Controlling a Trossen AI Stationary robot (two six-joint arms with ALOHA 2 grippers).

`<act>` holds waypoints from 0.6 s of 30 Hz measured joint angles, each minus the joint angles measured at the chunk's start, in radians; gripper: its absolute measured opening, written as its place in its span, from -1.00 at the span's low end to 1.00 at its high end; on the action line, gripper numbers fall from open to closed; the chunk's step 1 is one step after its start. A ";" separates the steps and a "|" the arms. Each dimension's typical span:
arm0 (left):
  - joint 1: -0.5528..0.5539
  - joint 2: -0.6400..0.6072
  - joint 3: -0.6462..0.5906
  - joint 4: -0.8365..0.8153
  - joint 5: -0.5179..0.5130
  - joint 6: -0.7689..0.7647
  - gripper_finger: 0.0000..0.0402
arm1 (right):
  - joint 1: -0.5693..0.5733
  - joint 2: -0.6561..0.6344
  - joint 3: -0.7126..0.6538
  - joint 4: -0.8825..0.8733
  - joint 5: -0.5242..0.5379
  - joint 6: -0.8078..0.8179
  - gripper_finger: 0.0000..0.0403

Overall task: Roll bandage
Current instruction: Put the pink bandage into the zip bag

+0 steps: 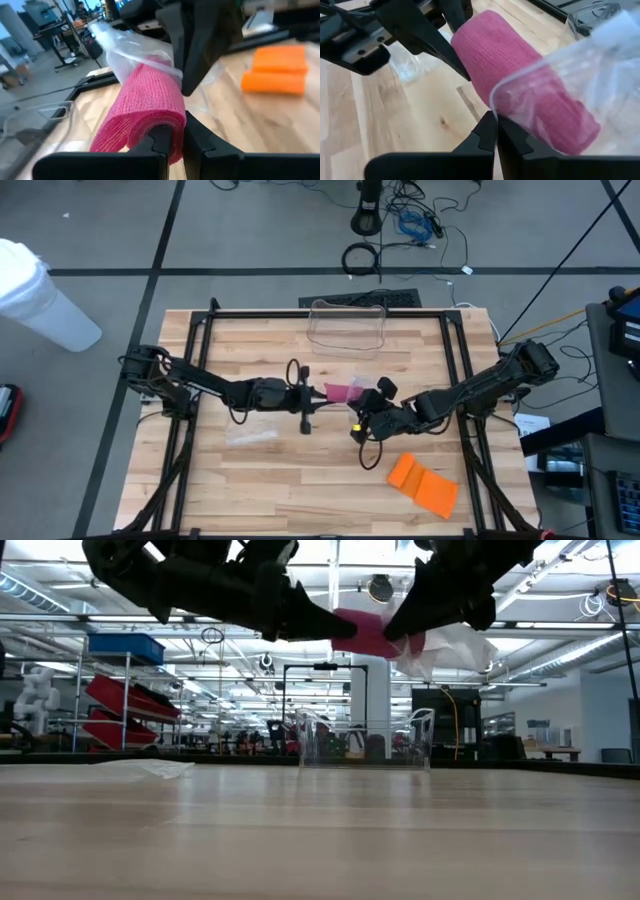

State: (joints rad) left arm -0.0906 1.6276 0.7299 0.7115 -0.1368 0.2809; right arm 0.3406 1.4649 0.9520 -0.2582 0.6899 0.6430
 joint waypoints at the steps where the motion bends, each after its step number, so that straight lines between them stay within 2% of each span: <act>1: -0.004 0.000 0.003 -0.008 -0.003 0.022 -0.87 | -0.001 0.000 0.000 0.002 -0.009 -0.001 -1.00; 12: -0.036 0.001 0.012 -0.023 -0.009 0.157 -0.87 | -0.013 0.047 0.000 0.172 -0.071 -0.117 -1.00; 16: -0.040 0.008 0.013 -0.045 -0.010 0.261 -0.87 | -0.014 0.055 0.000 0.197 -0.114 -0.132 -1.00; 18: -0.048 0.009 0.014 -0.071 -0.044 0.335 -0.87 | -0.014 0.055 0.000 0.198 -0.113 -0.131 -1.00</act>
State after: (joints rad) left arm -0.1381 1.6362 0.7441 0.6401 -0.1809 0.6154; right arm 0.3264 1.5196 0.9520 -0.0605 0.5765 0.5116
